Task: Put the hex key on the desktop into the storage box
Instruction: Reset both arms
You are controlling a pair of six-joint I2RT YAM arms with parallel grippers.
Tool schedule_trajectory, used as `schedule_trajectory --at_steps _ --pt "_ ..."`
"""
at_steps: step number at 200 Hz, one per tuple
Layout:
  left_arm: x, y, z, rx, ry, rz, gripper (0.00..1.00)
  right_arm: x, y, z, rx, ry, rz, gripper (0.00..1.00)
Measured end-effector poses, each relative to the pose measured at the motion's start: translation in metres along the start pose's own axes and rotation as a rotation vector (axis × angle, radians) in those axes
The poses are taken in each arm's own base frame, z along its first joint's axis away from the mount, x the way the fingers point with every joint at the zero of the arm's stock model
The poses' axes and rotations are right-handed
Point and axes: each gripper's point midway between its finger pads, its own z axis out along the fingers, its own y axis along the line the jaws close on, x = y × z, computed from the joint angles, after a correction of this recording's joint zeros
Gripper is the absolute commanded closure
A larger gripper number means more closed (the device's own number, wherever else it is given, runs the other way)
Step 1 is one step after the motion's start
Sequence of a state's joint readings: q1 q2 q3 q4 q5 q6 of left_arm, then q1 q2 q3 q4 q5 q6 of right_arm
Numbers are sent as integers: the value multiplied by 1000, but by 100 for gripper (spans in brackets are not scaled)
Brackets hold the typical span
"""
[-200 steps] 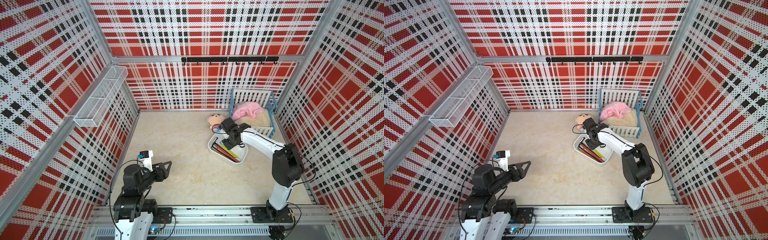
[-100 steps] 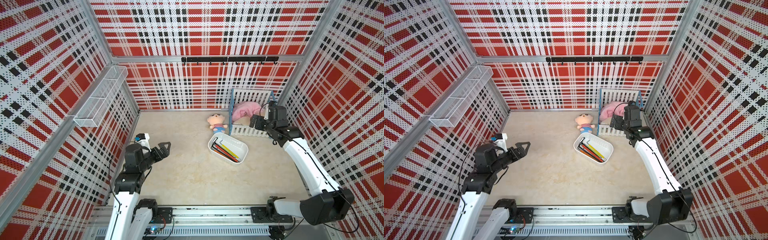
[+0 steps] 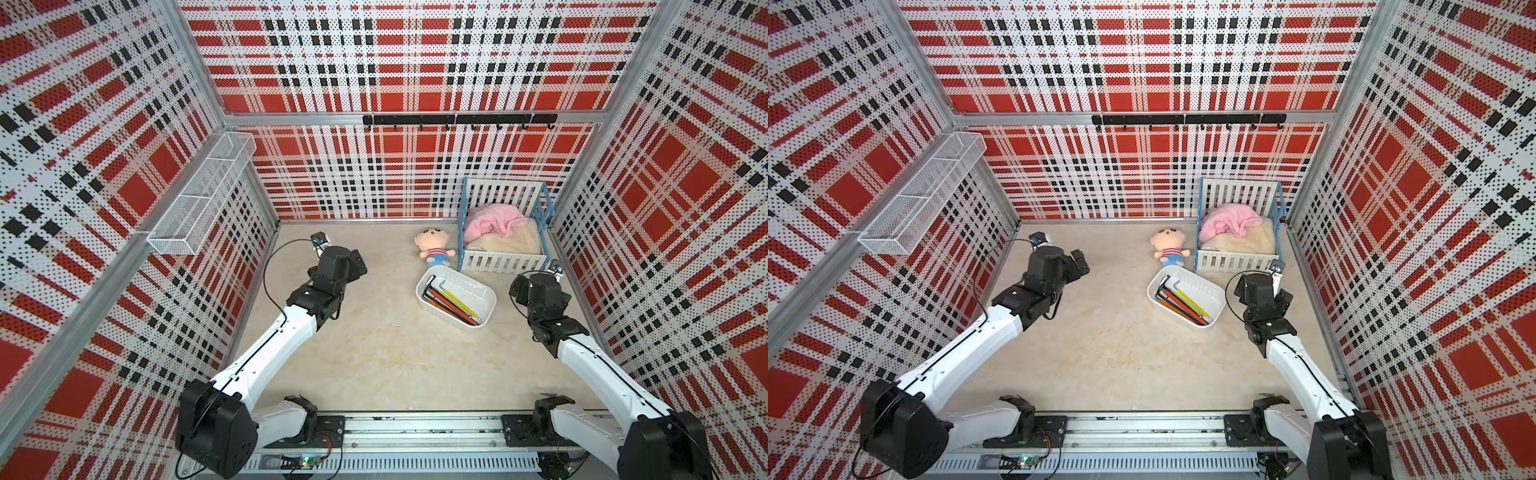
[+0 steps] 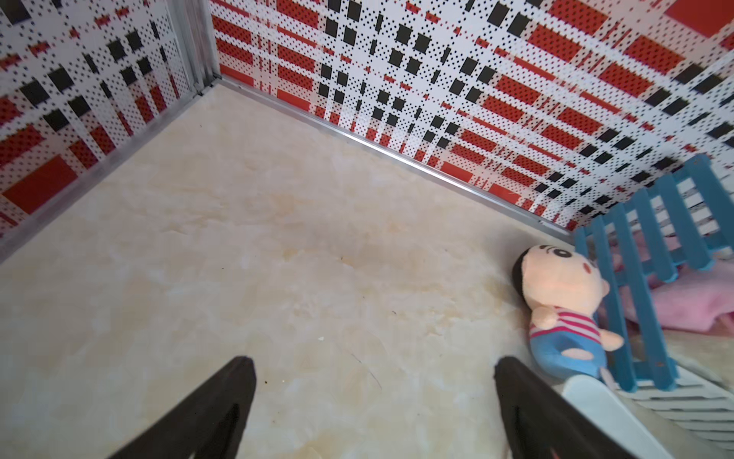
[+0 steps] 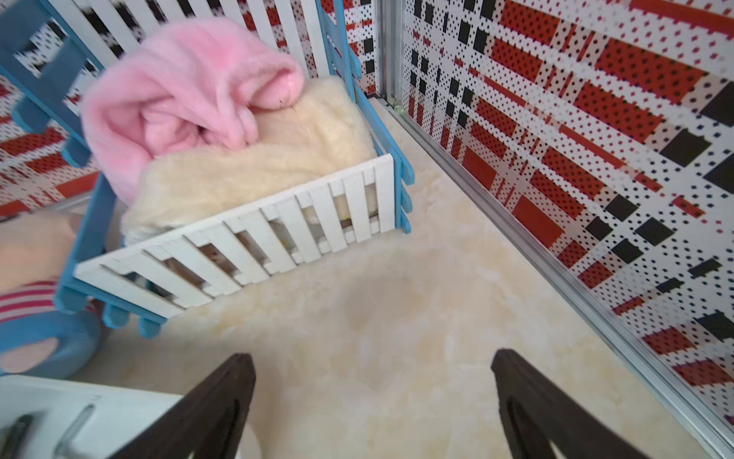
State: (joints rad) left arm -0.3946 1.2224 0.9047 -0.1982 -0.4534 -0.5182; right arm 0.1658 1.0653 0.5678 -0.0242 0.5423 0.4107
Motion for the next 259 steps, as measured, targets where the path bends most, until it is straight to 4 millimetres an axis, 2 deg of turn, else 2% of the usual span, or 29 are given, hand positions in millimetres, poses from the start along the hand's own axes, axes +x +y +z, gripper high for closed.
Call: schedule_trajectory --at_steps 15,41,52,72,91,106,133,172,195,227,259 --pt "14 17 8 -20 -47 45 1 7 4 10 -5 -18 -36 0" --pt "35 61 23 -97 -99 62 1 9 14 23 -34 -62 -81 0" --pt "37 80 30 -141 -109 68 1 11 19 28 -53 -84 -98 0" --pt "36 99 46 -189 -124 116 1 25 28 37 -101 -104 -159 0" --pt "42 103 52 -192 -149 171 1 34 38 46 -142 -112 -228 0" --pt "44 108 52 -186 -198 198 1 33 44 50 -176 -134 -252 0" --pt "58 126 51 -206 -247 233 1 26 37 55 -198 -193 -220 0" --pt "51 143 34 -197 -392 202 1 41 34 55 -233 -211 -214 0" --pt "60 149 35 -207 -403 205 1 42 33 57 -237 -216 -201 0" --pt "42 152 33 -193 -465 160 1 34 33 56 -244 -245 -180 0" --pt "36 155 32 -191 -483 137 1 32 34 55 -250 -251 -176 0"
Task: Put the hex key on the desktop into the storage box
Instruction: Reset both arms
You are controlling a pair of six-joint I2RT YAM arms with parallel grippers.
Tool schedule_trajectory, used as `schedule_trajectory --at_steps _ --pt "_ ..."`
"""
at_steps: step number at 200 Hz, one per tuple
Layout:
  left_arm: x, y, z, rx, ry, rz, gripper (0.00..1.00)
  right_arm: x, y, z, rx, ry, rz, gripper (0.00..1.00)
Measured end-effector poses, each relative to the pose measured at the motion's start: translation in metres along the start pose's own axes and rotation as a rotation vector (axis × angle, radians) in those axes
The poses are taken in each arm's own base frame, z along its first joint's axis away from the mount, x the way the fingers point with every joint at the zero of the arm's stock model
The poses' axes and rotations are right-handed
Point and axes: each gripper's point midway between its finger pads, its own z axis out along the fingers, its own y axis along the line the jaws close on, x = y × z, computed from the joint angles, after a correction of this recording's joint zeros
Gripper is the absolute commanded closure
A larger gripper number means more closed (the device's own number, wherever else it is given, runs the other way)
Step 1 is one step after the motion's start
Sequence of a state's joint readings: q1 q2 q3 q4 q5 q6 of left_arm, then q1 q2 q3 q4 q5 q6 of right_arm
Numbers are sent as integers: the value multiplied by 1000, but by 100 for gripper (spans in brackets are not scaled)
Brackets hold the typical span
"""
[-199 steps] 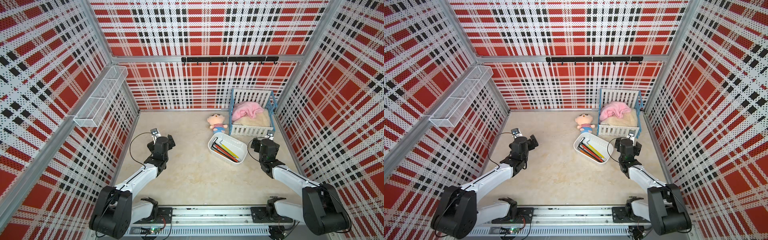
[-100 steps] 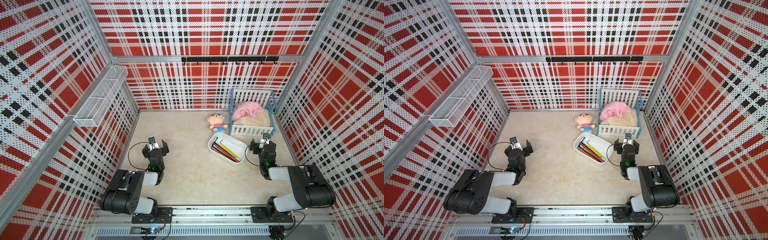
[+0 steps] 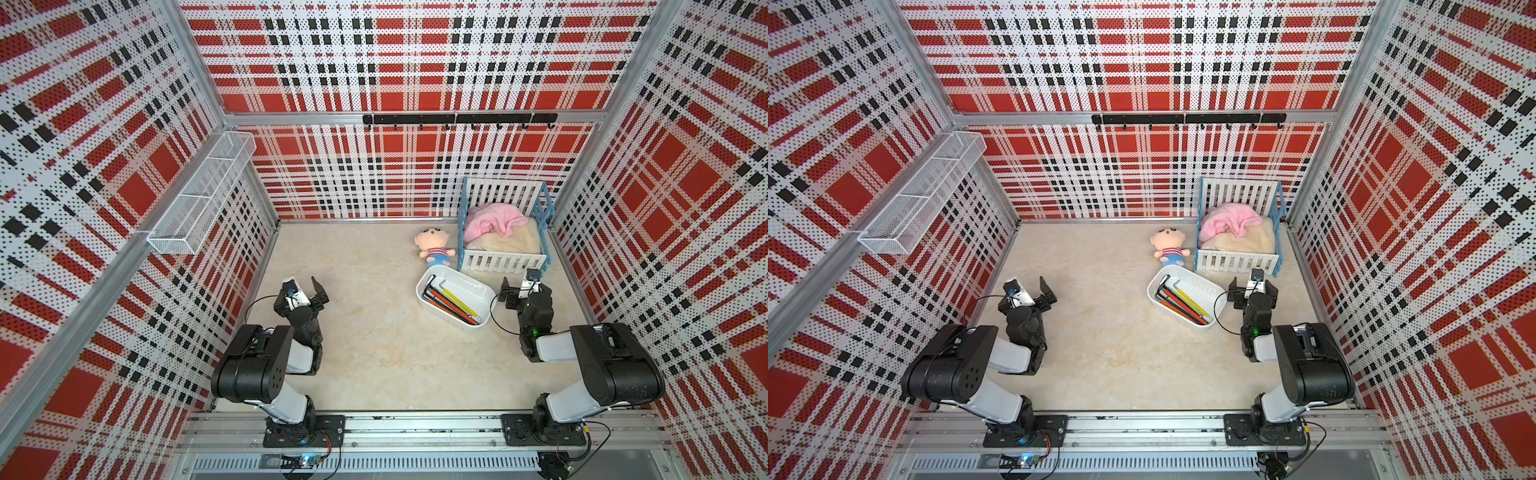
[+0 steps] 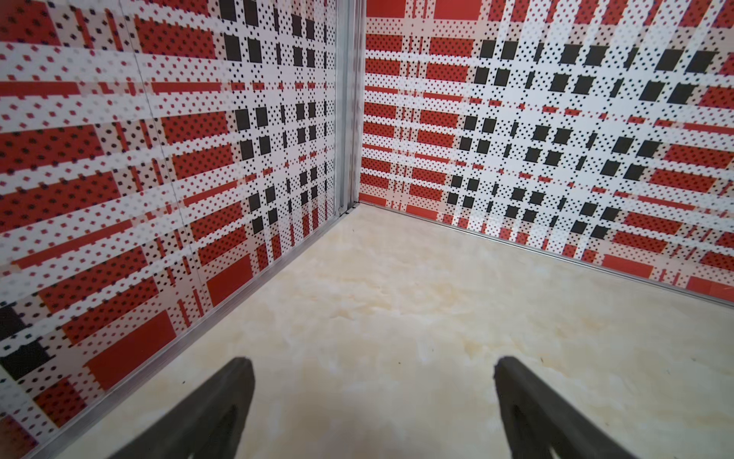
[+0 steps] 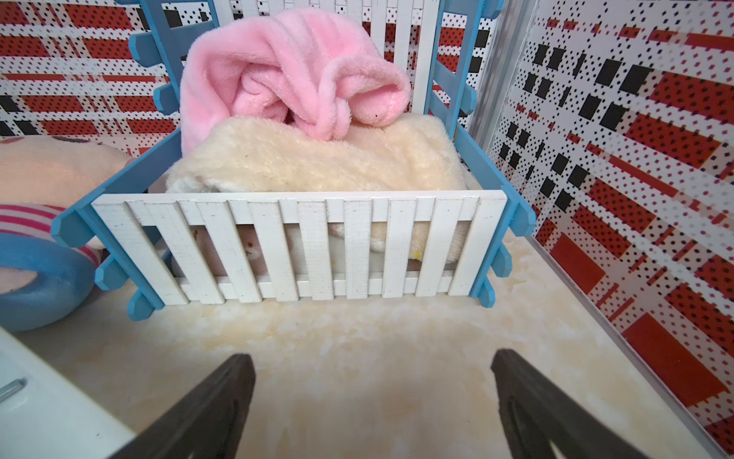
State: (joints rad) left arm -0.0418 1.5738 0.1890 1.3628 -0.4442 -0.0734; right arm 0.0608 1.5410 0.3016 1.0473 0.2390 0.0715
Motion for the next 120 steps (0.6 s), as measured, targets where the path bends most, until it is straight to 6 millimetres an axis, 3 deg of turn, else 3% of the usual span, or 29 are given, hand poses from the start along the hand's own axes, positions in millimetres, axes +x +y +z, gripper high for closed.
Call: schedule_trajectory --at_steps 120 --pt "-2 -8 -1 17 -8 -1 1 -1 0 0 0 -6 2 0"
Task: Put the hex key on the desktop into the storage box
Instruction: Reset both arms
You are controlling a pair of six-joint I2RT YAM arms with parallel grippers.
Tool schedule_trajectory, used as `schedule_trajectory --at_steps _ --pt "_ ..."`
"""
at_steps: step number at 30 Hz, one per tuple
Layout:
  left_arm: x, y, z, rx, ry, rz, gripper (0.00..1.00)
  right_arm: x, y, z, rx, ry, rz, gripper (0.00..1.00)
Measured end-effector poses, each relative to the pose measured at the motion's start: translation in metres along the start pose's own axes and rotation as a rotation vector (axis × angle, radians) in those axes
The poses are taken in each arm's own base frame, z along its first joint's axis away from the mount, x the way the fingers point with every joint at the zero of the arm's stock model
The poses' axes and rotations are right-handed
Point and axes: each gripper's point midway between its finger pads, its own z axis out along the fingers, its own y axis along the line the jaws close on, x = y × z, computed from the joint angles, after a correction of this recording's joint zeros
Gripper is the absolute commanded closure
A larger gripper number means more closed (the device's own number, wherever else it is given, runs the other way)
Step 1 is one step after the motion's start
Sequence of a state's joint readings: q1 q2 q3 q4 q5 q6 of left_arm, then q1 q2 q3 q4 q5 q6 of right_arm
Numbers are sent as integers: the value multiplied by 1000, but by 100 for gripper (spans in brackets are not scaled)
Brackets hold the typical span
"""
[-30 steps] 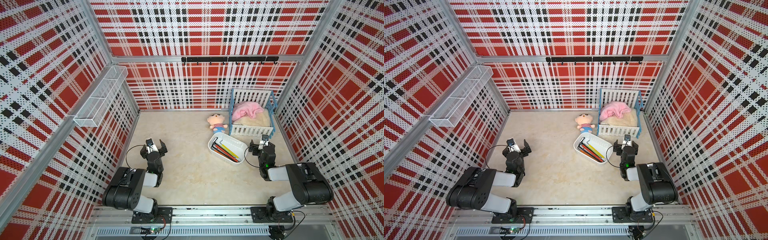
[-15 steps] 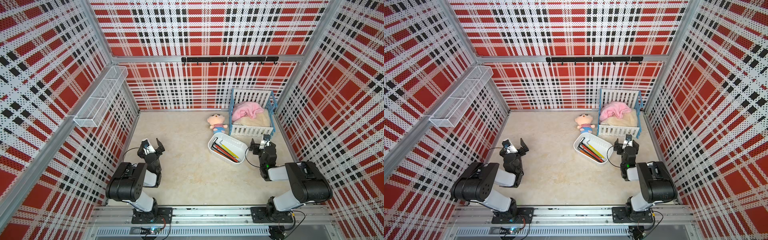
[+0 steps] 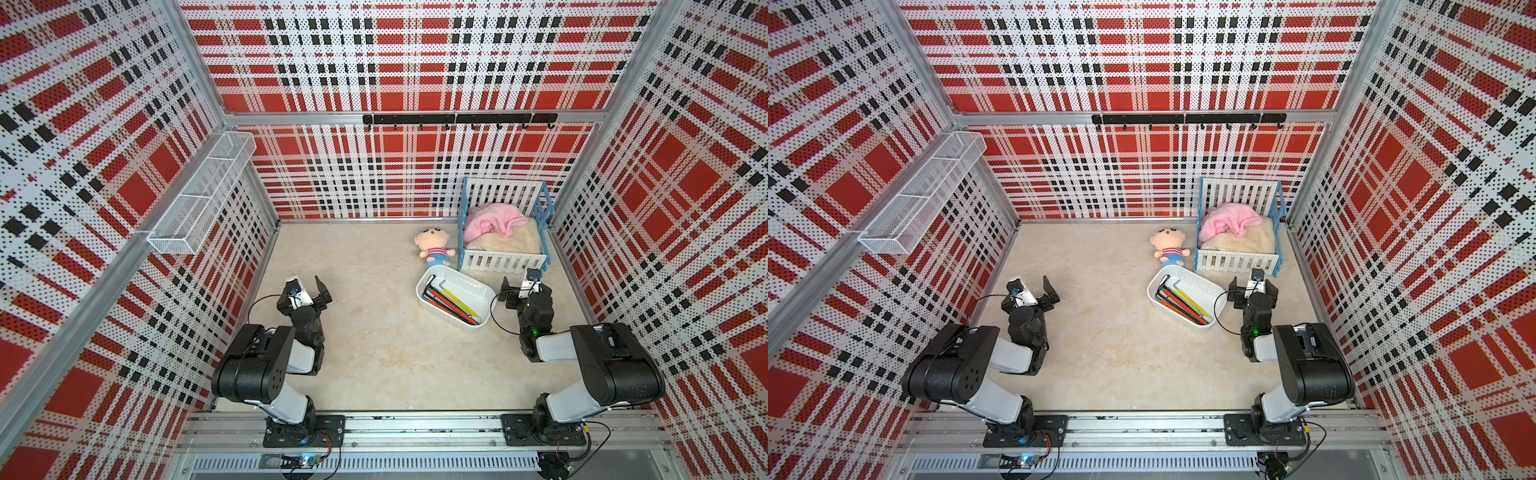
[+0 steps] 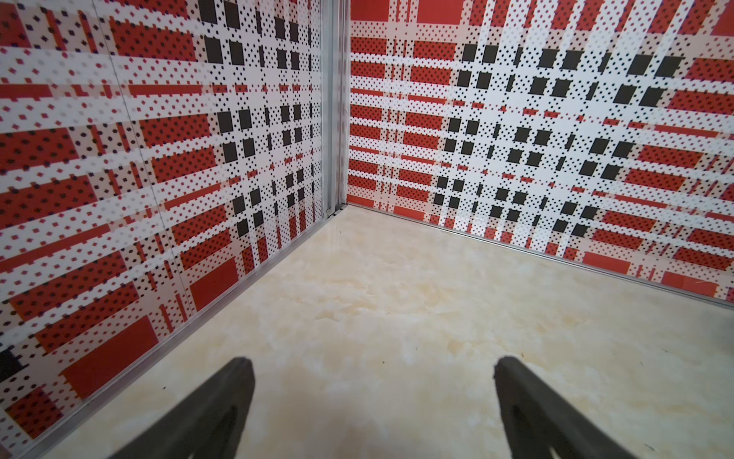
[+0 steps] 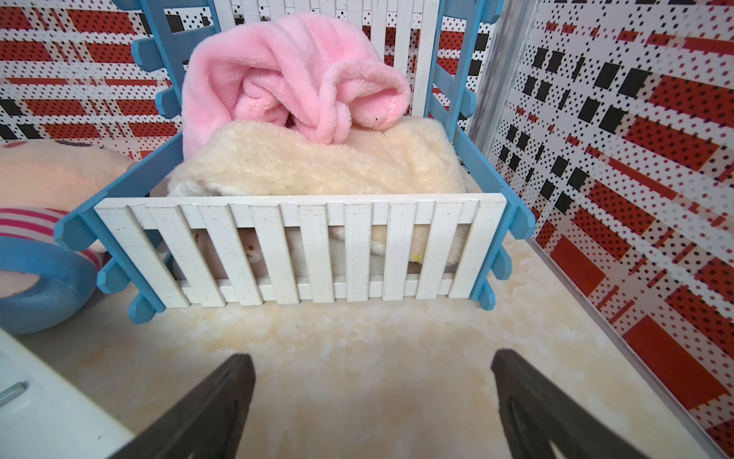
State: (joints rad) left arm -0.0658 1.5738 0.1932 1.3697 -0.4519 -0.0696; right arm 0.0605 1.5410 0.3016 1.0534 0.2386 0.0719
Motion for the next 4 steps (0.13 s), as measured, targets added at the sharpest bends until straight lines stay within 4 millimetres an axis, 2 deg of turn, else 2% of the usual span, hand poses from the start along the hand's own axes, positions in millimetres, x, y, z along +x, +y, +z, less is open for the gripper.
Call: schedule_trajectory --at_steps 4 --pt "-1 0 1 0 -3 -1 1 0 0 0 0 0 0 0"
